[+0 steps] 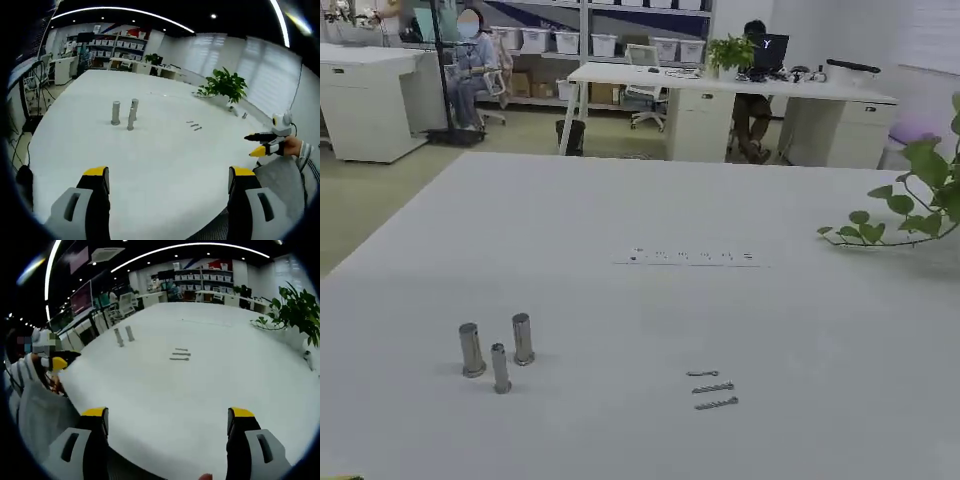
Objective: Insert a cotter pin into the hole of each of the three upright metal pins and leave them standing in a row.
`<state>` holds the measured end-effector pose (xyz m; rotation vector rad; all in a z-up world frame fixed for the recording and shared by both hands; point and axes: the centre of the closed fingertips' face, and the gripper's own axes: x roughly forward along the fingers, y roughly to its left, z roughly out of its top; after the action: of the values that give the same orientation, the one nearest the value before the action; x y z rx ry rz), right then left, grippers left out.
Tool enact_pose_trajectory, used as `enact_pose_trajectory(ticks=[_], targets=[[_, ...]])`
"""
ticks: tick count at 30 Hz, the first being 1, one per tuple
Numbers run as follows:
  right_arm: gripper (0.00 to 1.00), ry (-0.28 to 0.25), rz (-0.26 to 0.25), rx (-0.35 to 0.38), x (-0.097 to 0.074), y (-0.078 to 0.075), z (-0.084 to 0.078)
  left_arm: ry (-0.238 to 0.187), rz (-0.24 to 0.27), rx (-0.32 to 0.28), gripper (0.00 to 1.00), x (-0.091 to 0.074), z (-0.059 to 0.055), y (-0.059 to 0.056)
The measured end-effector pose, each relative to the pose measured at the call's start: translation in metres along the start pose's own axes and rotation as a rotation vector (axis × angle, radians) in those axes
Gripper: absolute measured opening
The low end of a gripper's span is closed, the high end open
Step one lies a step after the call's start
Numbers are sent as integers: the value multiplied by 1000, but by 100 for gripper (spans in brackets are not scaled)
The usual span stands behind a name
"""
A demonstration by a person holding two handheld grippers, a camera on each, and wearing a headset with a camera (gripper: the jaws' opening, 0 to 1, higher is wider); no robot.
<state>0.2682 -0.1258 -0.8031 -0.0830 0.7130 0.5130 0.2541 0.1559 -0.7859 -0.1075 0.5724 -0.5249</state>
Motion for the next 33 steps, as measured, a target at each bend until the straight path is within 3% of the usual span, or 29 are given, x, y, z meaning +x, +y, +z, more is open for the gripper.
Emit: enact_pose_trajectory(ticks=[9,26,33], targets=[[100,-6,-47,17,-5,-11,-3,11,-9,9,99,4,-1,0],[100,-3,-46,-6,-4,-14,0,4,8,-17,99,4,-2,9],[100,-3,-41,-5,-2,-13,2,-1,-9,-18,99,4,-1,8]])
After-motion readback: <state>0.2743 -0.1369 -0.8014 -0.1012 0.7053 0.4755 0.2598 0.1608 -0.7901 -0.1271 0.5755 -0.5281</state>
